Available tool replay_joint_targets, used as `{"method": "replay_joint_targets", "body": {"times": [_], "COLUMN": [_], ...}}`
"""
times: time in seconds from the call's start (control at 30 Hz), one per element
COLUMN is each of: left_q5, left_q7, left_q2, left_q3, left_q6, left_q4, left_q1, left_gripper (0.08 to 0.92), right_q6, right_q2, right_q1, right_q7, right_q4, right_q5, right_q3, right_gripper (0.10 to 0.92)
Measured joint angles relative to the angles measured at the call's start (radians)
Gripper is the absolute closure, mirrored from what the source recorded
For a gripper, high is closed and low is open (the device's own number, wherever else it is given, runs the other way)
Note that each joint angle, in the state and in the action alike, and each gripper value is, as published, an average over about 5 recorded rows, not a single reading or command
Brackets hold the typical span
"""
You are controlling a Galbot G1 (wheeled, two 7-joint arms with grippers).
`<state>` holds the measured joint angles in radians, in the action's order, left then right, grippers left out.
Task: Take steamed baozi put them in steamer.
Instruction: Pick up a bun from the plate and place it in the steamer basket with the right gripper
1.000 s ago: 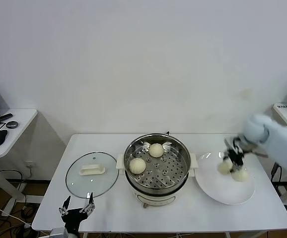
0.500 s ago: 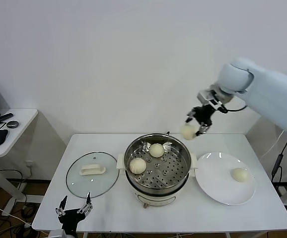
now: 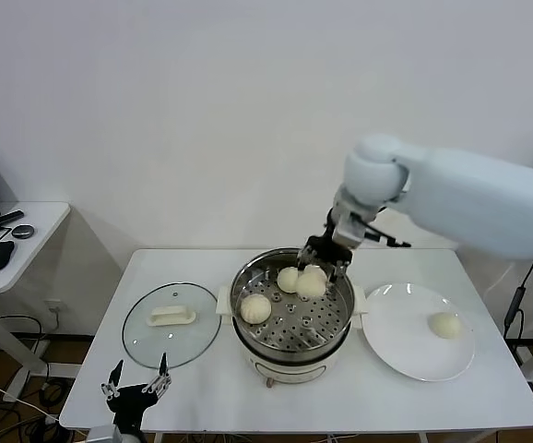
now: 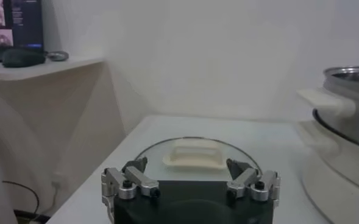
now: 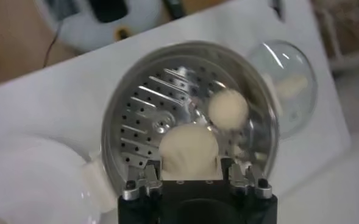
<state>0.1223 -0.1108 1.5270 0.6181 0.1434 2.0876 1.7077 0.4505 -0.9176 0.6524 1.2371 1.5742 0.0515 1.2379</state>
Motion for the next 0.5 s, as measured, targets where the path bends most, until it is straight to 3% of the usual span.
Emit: {"method": "replay_joint_targets", "body": {"times": [0.5], "left_q5": [0.001], "left_q7": [0.000], "left_q2": [0.017], "left_q3": [-0.010], "left_q6": [0.000], "left_q4": [-0.009], "left_q1": [-0.016], "left_gripper": [0.177], "right_q6": [0.119], "right_q2": [-0.090], "right_q1": [-0.072], "right_q7": [-0.067], "right_q4": [0.043], "right_q5": [-0.192], "right_q3": [0.040], "right_gripper": [0.457]}}
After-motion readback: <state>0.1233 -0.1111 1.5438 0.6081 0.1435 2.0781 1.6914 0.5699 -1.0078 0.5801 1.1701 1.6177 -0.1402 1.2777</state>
